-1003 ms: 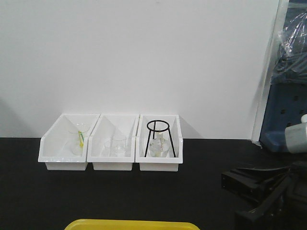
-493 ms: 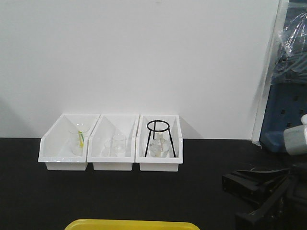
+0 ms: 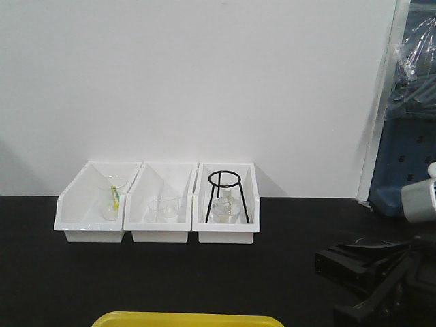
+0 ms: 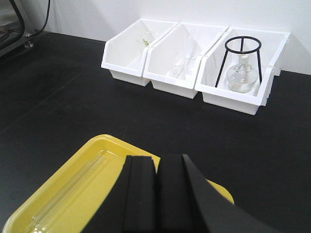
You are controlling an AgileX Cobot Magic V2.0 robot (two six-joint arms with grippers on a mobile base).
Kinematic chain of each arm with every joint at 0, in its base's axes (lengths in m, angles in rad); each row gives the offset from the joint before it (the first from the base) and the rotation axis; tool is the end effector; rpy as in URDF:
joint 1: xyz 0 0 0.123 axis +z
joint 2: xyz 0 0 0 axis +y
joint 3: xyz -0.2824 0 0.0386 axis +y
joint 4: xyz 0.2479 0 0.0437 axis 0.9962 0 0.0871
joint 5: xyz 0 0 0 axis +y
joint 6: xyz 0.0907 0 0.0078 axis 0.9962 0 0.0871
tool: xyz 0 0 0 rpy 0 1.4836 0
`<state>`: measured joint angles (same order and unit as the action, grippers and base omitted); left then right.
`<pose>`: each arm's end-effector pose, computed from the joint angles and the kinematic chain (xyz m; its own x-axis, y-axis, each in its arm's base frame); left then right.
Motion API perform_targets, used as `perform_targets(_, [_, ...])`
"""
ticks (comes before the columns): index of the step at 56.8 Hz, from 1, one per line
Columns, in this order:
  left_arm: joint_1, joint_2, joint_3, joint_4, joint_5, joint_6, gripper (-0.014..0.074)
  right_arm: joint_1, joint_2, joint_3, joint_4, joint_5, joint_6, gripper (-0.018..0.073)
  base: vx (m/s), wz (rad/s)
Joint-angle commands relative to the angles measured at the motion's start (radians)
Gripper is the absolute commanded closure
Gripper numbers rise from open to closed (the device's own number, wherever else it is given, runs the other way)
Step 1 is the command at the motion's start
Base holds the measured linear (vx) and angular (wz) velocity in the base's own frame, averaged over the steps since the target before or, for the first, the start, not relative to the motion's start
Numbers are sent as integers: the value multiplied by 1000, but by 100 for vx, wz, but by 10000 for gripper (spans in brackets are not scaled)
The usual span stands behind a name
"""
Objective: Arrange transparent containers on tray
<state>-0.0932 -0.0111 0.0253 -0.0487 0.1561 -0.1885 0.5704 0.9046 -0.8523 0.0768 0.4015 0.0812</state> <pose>0.0561 -0.0059 0.1910 -0.1037 -0.2257 -0.9687 0.0784 0.9690 -0.2342 0.1590 0.1052 0.3669 -0.3826 -0.0658 -0.9216 -0.5113 0.8459 0.1519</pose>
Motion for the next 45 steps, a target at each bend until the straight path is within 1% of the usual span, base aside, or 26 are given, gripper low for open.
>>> perform_targets(1, [0, -13, 30, -9, -88, 1, 604, -1, -6, -30, -3, -77, -10, 572, 0, 0])
perform_targets(5, [0, -13, 30, -9, -88, 1, 604, -3, -10, -15, -15, -89, -11, 572, 0, 0])
perform_targets(9, [0, -13, 30, -9, -88, 1, 604, -23, -47, 28, -77, -110, -17, 572, 0, 0])
perform_targets(11, [0, -13, 30, -9, -88, 1, 604, -55, -87, 84, -111, -127, -18, 572, 0, 0])
perform_targets(13, [0, -13, 30, -9, -88, 1, 604, -79, -129, 123, -120, -149, -18, 572, 0, 0])
perform_targets(17, [0, -13, 30, -9, -88, 1, 604, -156, -236, 238, -120, -205, -16, 572, 0, 0])
perform_targets(18, [0, -13, 30, -9, -88, 1, 604, -192, -271, 275, -120, -219, -15, 572, 0, 0])
perform_targets(21, [0, -13, 30, -9, -88, 1, 604, -267, -370, 369, -128, -245, -15, 572, 0, 0])
perform_targets(27, [0, -13, 30, -9, -88, 1, 604, -404, -557, 536, -155, -253, -15, 572, 0, 0])
perform_targets(33, [0, -13, 30, -9, -88, 1, 604, -502, -732, 690, -169, -254, -15, 572, 0, 0])
perform_targets(38, [0, -13, 30, -9, -88, 1, 604, -541, -863, 813, -169, -262, -15, 572, 0, 0])
perform_targets(42, [0, -13, 30, -9, -88, 1, 604, -539, -937, 900, -169, -286, -15, 572, 0, 0])
perform_targets(45, [0, -16, 30, -9, -86, 1, 604, -534, -917, 887, -167, -191, -16, 572, 0, 0])
